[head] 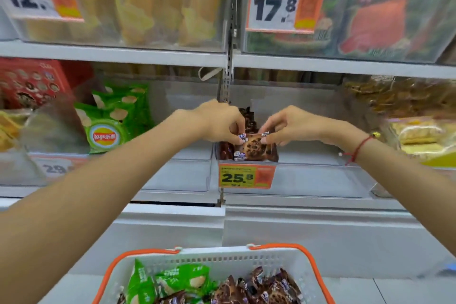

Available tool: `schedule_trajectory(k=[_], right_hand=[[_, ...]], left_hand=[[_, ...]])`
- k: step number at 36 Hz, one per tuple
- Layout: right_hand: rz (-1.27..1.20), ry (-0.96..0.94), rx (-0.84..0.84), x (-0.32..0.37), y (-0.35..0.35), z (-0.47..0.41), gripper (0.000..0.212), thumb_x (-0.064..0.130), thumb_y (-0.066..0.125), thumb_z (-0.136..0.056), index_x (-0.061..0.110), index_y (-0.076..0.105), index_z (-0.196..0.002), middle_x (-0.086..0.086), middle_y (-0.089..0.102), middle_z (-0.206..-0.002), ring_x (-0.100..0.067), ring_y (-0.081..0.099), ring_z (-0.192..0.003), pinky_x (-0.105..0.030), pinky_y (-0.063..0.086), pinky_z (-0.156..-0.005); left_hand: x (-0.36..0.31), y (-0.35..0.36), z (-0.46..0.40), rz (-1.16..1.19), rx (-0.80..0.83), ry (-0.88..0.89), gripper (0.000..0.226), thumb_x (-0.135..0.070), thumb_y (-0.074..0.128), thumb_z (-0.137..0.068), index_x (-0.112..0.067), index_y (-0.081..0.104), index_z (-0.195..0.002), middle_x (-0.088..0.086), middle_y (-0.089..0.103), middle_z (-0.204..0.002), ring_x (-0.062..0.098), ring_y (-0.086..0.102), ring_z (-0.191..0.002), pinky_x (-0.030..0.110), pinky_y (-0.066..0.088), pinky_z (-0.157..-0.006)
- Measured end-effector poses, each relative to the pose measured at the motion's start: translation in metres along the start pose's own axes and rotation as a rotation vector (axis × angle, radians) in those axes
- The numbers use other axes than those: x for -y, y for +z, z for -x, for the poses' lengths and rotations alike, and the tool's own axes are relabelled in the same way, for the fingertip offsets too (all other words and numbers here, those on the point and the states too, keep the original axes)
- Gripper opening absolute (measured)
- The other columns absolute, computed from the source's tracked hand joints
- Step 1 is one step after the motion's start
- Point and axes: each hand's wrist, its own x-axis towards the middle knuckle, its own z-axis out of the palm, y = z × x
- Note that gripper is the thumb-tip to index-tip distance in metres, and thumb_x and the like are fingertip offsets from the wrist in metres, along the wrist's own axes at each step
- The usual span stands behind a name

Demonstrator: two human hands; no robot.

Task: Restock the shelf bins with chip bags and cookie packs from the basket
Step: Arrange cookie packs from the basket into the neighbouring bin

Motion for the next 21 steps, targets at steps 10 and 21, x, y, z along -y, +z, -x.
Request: schedule_trajectory(k=[10, 21], right_hand=[[0.201, -0.032, 0.066, -0.004, 0.028, -0.021, 0.012, 0.014, 0.078, -0.077, 0.022, 0.075, -0.084, 0.012, 0.068, -0.074, 0.002, 0.060, -0.067, -0.007, 0.046, -0.068], [0.082, -0.148, -0.101, -0.002, 0.020, 0.013, 0.016, 0.010, 0.071, -0.084, 0.021, 0.074, -0.094, 0.004, 0.073, -0.093, -0.007, 0.067, -0.087, -0.027, 0.054, -0.086]], left_hand=[[-0.011, 0.013, -0.010, -0.341, 0.133, 0.105, 0.030, -0.050, 0.064, -0.085, -0.025, 0.068, -0.103, -0.009, 0.068, -0.100, 0.013, 0.055, -0.087, 0.031, 0.031, -0.087], [-0.018, -0.001, 0.026, -0.187, -0.127, 0.083, 0.021, -0.032, 0.058, -0.092, -0.033, 0.065, -0.111, -0.013, 0.068, -0.104, 0.011, 0.061, -0.098, 0.026, 0.044, -0.074]])
